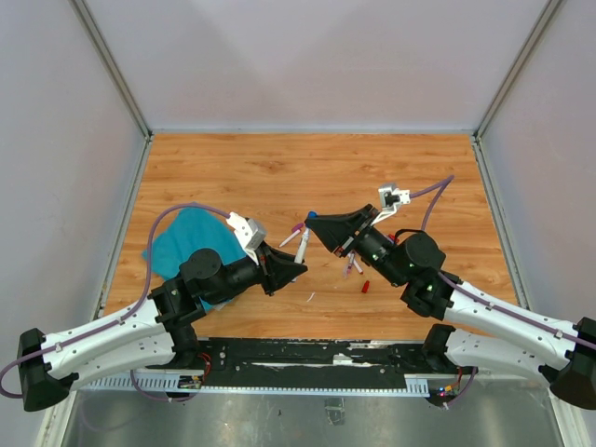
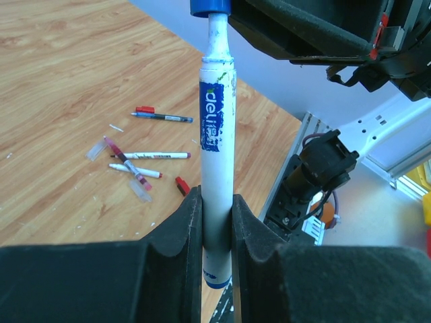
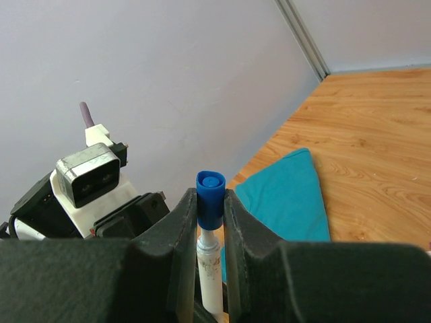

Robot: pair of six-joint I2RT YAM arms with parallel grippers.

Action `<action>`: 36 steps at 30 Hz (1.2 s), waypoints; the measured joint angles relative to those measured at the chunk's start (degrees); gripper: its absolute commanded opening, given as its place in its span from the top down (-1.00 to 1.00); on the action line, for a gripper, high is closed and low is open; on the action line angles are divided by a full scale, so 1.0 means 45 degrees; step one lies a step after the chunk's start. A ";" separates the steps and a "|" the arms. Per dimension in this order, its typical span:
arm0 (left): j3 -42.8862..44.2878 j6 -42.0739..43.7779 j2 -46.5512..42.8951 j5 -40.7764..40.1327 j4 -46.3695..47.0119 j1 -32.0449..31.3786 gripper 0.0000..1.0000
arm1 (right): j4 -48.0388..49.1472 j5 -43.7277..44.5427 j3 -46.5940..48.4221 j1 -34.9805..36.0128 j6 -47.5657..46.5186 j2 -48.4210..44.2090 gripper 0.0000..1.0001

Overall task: Insert the pens into the pen caps
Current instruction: Insert the pen cap onto the pen.

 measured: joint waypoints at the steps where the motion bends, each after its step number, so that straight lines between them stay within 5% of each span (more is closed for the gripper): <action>1: 0.0000 0.0000 0.0000 -0.0005 0.0000 0.0000 0.99 | -0.0044 -0.0005 0.0000 0.0000 0.0005 0.0000 0.99; 13: 0.0000 -0.0005 -0.0058 -0.0146 0.0000 0.0000 0.99 | 0.0044 -0.0733 -0.0233 0.0000 0.0607 0.0010 0.98; 20: 0.0000 -0.0010 -0.0058 -0.0233 -0.0204 -0.0024 0.99 | 0.0806 -0.0865 -0.0665 -0.0024 0.0913 0.0248 0.80; 32: -0.0044 -0.0005 -0.0136 -0.0481 -0.0311 -0.0029 0.99 | 0.0325 -0.1205 -0.1409 -0.0117 0.0962 0.0044 -0.24; 36: -0.0044 -0.0005 -0.0209 -0.0602 -0.0301 -0.0029 0.99 | -0.0559 -0.1103 -0.1433 -0.0117 0.0568 -0.0874 -0.42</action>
